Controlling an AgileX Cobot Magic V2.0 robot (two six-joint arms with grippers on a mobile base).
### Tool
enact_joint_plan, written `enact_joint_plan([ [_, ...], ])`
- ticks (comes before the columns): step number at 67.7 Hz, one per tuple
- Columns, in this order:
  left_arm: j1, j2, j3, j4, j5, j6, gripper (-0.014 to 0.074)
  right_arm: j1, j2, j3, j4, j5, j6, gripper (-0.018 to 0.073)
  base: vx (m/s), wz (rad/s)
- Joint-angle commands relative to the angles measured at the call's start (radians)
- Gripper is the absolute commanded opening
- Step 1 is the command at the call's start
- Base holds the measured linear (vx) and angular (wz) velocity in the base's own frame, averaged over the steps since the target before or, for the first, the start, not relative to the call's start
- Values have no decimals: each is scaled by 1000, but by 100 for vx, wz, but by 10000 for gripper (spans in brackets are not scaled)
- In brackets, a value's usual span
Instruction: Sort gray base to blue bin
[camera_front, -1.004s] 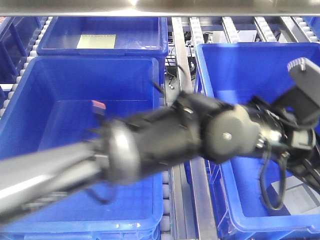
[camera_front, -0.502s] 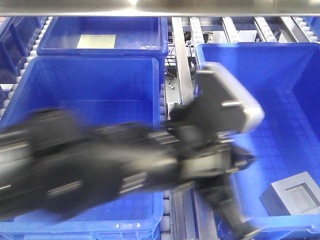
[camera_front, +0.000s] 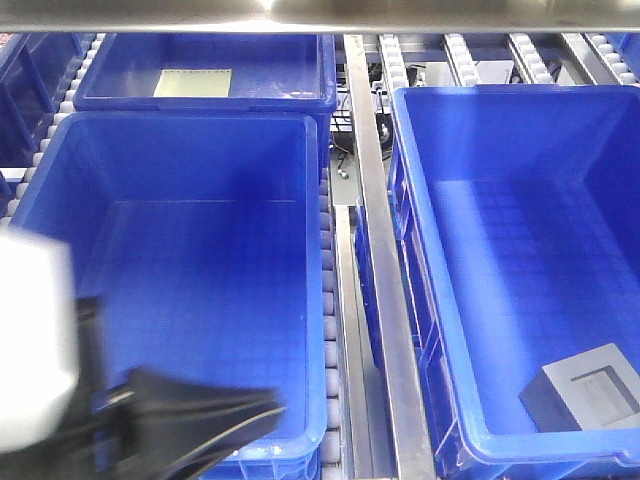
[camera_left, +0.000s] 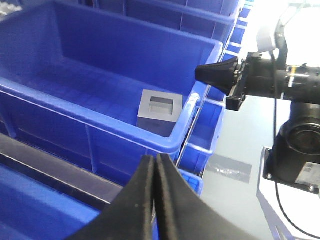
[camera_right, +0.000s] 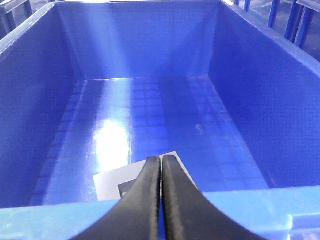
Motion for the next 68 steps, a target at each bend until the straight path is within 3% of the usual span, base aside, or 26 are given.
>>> enact_joint_plan([
  [1, -3, -81, 11, -6, -82, -13, -3, -5, -9, 2, -8, -68, -12, -5, 0, 0],
  [56, -3, -134, 47, 15, -113, -16, -3, -5, -9, 2, -8, -68, -12, -5, 0, 0],
  [68, -3, -134, 48, 190, -129, -225, -3, -5, -9, 2, -8, -68, -12, -5, 0, 0],
])
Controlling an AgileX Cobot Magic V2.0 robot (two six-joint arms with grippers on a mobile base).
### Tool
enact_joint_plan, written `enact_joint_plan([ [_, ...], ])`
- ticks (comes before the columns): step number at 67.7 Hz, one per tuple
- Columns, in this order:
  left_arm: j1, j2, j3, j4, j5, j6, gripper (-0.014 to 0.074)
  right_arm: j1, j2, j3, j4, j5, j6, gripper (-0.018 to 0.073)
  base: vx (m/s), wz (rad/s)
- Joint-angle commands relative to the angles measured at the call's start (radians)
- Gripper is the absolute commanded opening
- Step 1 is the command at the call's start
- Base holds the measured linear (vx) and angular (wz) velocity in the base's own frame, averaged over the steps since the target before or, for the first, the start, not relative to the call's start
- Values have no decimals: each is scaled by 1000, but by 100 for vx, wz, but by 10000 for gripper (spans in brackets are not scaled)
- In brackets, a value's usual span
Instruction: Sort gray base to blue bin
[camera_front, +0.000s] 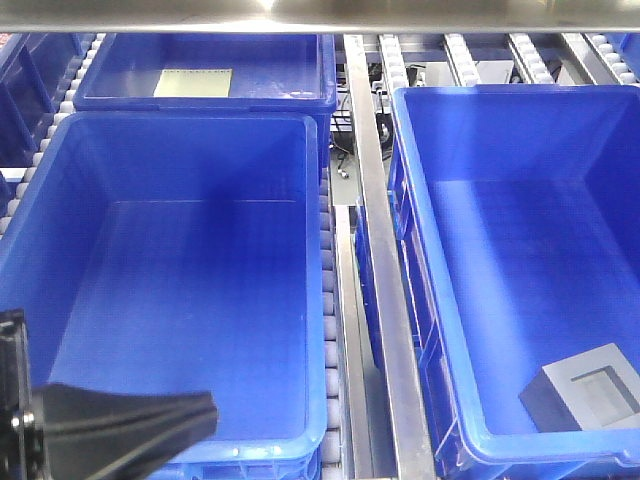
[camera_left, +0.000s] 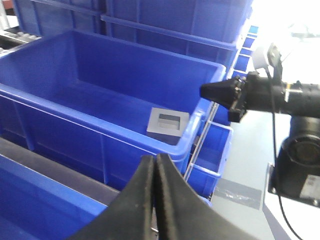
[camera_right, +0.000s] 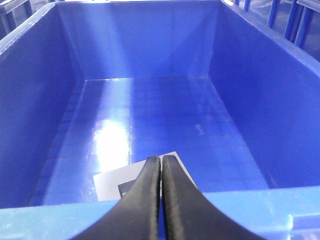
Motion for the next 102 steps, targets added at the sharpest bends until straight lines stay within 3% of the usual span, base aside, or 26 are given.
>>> enact_joint_plan([
  [1, -3, -10, -25, 91, -84, -128, -3, -5, -9, 2, -8, -68, -12, -5, 0, 0],
  [16, -3, -12, -25, 102, -84, -134, -3, -5, -9, 2, -8, -68, -12, -5, 0, 0],
  [26, 33, -106, 8, 102, -82, -23, -3, -5, -9, 2, -8, -68, -12, -5, 0, 0],
  [32, 118, -206, 70, 95, -86, 53, -3, -5, -9, 2, -8, -68, -12, -5, 0, 0],
  [38, 224, -302, 137, 95, -97, 60, -3, -5, -9, 2, -8, -68, -12, -5, 0, 0],
  [55, 565, -590, 358, 107, -125, -55, -3, -5, -9, 2, -8, -68, -12, -5, 0, 0],
  [62, 713, -681, 425, 107, -125, -60, -3, -5, -9, 2, -8, -68, -12, -5, 0, 0],
  [74, 901, -730, 479, 105, -119, -60, -3, -5, -9, 2, -8, -68, -12, -5, 0, 0],
  [87, 1011, -730, 550, 103, -152, -60, -3, -5, -9, 2, -8, -68, -12, -5, 0, 0],
  [96, 1035, -730, 633, 103, -215, -60, -3, -5, -9, 2, -8, -68, -12, -5, 0, 0],
  [102, 1035, -730, 630, 107, -176, -60, -3, -5, -9, 2, -8, -68, -12, -5, 0, 0],
])
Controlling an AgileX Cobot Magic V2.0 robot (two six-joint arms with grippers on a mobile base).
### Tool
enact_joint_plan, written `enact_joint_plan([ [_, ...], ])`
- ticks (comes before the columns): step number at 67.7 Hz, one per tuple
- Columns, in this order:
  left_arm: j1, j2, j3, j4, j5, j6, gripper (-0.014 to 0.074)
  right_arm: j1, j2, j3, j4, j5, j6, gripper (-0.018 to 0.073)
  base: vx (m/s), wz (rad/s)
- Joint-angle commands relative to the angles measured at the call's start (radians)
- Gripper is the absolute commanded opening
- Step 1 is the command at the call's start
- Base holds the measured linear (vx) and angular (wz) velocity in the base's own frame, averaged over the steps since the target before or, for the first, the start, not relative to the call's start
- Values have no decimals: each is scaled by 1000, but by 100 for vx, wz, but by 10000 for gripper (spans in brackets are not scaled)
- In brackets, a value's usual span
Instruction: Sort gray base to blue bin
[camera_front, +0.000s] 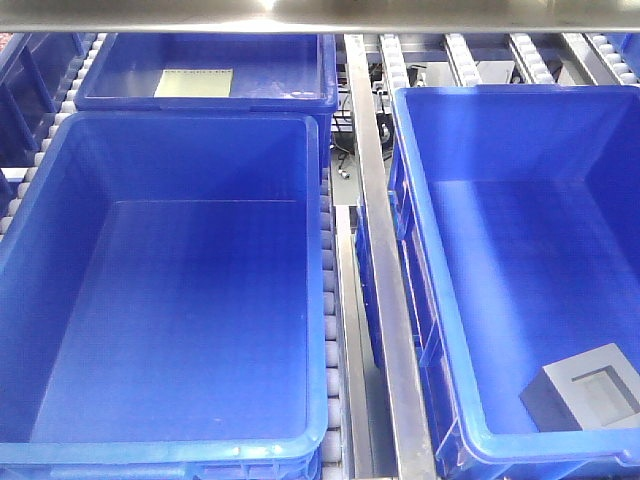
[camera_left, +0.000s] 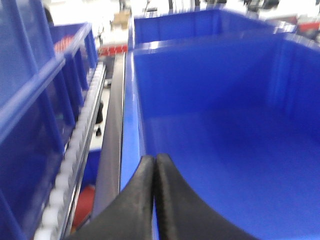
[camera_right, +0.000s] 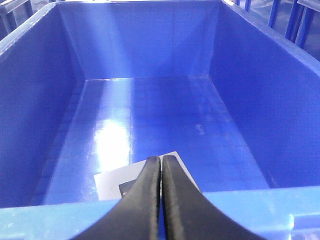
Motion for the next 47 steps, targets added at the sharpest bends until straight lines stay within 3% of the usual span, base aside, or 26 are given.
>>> enact_joint_plan([
  [1, 3, -14, -14, 4, -76, -10, -3, -5, -9, 2, -8, -68, -12, -5, 0, 0],
  [47, 3, -14, -15, 23, -76, -10, -3, -5, -9, 2, -8, -68, -12, -5, 0, 0],
])
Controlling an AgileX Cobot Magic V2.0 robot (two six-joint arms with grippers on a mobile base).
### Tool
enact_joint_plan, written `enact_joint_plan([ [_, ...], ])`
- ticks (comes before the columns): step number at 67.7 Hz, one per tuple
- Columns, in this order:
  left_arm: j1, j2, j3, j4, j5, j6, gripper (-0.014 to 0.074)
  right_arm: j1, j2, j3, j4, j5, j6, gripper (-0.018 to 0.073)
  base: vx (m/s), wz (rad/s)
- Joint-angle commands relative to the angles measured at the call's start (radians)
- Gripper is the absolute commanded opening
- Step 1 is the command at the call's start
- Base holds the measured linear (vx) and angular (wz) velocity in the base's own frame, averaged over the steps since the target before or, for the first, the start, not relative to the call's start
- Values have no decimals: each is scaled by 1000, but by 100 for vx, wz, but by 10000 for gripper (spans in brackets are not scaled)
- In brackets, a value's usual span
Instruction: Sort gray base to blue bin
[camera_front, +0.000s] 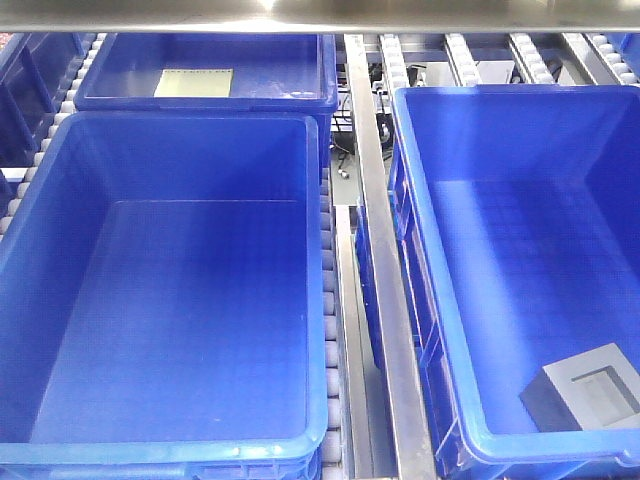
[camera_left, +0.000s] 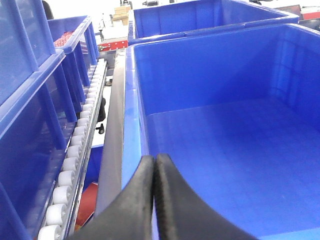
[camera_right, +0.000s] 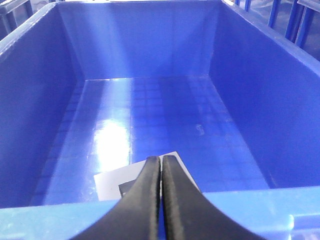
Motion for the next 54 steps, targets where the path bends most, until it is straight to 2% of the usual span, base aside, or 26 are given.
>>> enact_joint_plan([
  [1, 2, -14, -20, 0, -75, -10, -3, -5, -9, 2, -8, -68, -12, -5, 0, 0],
  [54, 2, -14, -20, 0, -75, -10, -3, -5, -9, 2, -8, -68, -12, -5, 0, 0],
])
